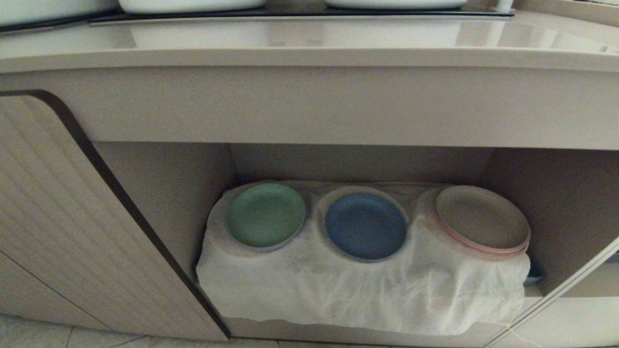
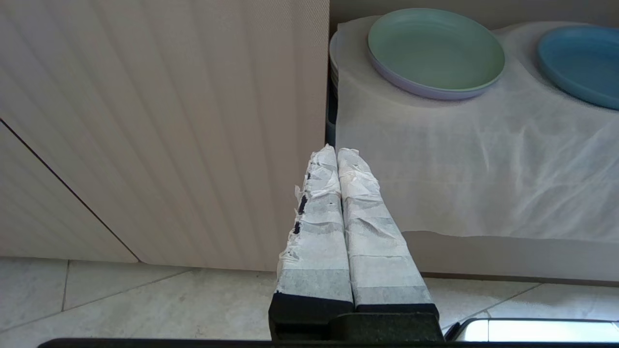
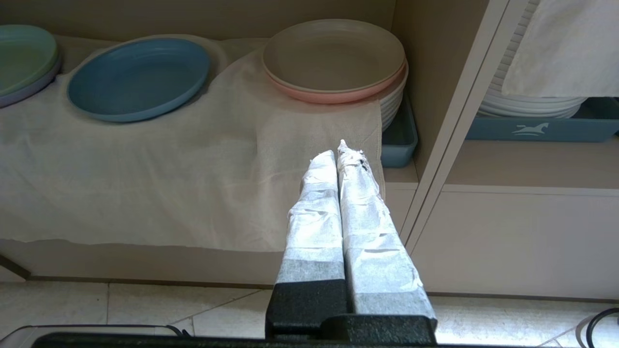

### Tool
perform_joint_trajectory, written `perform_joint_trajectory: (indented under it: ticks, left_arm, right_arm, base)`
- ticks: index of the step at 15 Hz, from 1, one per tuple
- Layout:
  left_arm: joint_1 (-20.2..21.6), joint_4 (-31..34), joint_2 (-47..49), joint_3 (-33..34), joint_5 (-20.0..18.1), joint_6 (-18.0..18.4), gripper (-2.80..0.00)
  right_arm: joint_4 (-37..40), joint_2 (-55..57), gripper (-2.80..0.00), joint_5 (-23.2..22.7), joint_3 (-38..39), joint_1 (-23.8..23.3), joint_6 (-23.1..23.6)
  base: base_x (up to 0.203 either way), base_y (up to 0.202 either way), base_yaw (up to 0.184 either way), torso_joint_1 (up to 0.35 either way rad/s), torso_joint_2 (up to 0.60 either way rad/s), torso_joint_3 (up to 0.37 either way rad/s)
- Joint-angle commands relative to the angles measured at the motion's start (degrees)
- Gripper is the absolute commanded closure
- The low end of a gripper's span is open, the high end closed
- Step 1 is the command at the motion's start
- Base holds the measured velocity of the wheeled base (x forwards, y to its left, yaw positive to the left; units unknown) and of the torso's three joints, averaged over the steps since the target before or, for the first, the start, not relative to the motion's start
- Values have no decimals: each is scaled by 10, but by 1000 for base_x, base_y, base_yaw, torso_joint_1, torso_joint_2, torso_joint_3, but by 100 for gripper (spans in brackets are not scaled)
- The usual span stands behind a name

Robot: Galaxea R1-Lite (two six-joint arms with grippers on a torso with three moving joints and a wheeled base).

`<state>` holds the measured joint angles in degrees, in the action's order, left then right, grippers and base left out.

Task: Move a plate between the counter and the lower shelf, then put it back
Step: Pick up the plate in the cupboard

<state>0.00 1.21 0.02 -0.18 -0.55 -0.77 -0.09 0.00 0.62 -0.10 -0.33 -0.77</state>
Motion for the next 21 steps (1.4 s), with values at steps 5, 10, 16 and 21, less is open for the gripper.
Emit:
perform_joint_trajectory:
  ticks: [5, 10, 16, 21]
  left_arm:
    - [0, 0, 0, 0, 0, 0, 0]
    - [0, 0, 0, 0, 0, 0, 0]
    - [0, 0, 0, 0, 0, 0, 0]
    - [0, 0, 0, 0, 1, 0, 0]
  right_arm:
    - [0, 0, 0, 0, 0, 0, 0]
    - [0, 0, 0, 0, 0, 0, 0]
    - [0, 0, 0, -1, 0, 0, 2]
    - [-1, 0, 0, 13, 0, 0, -2]
  base:
    - [0, 0, 0, 0, 0, 0]
    - [0, 0, 0, 0, 0, 0]
    - [0, 0, 0, 0, 0, 0]
    - [0, 0, 0, 0, 0, 0]
